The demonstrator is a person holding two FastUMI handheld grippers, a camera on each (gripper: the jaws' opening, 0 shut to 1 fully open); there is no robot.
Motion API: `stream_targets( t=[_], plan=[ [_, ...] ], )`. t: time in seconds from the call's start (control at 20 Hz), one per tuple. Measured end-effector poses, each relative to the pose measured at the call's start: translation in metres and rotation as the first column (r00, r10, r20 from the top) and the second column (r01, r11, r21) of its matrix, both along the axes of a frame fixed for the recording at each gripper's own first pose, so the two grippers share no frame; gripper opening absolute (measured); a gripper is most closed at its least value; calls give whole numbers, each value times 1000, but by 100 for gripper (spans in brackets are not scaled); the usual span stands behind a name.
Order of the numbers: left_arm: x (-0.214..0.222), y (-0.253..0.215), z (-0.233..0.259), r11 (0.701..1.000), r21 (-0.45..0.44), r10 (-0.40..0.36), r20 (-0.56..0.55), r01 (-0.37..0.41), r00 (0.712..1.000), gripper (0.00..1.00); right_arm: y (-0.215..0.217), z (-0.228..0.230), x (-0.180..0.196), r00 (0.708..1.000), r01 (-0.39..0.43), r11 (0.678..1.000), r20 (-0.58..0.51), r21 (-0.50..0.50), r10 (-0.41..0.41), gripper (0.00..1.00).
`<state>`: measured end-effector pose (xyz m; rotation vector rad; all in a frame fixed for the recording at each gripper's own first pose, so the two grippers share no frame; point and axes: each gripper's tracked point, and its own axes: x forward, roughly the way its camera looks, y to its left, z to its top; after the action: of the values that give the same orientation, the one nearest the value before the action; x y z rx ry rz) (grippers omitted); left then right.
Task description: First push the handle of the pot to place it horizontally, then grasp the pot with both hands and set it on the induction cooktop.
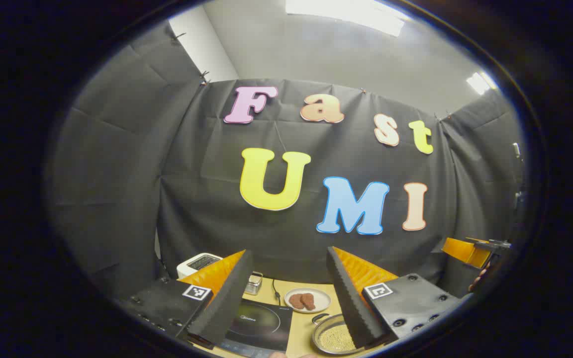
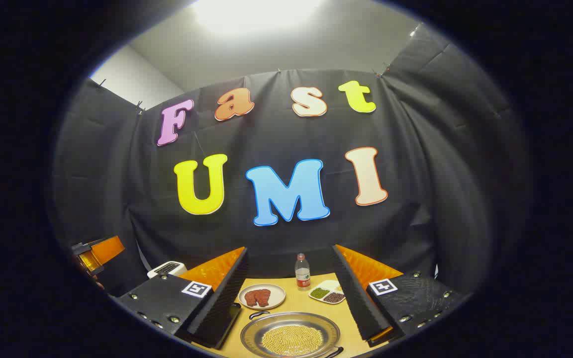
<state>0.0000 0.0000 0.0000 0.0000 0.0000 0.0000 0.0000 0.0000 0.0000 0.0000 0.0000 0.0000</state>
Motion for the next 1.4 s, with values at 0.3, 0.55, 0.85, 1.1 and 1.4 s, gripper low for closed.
stream_targets(
  t=[0.3, 0.55, 0.85, 1.1, 1.4],
  plan=[
    [-1, 0, 2, 1000, 15, -22, 12, 22, 1000, 96, 8, -8, 2, 1000, -4, 1000, -11, -9, 4, 99],
    [3, 1, 4, 999, 31, -33, 12, 33, 999, 96, 13, -12, 3, 1000, 2, 1000, -15, -12, -3, 99],
    [0, 1, 4, 998, 20, -55, 16, 54, 998, 96, 17, -11, 2, 1000, 6, 999, -3, -31, -7, 99],
    [-1, -4, 0, 995, 32, -94, 0, 94, 996, 95, 19, -22, -2, 1000, 23, 999, -20, -34, -24, 99],
    [8, -6, -3, 988, 48, -144, -11, 144, 990, 95, 12, -67, -5, 992, 20, 997, -124, -68, -28, 99]
  ],
)
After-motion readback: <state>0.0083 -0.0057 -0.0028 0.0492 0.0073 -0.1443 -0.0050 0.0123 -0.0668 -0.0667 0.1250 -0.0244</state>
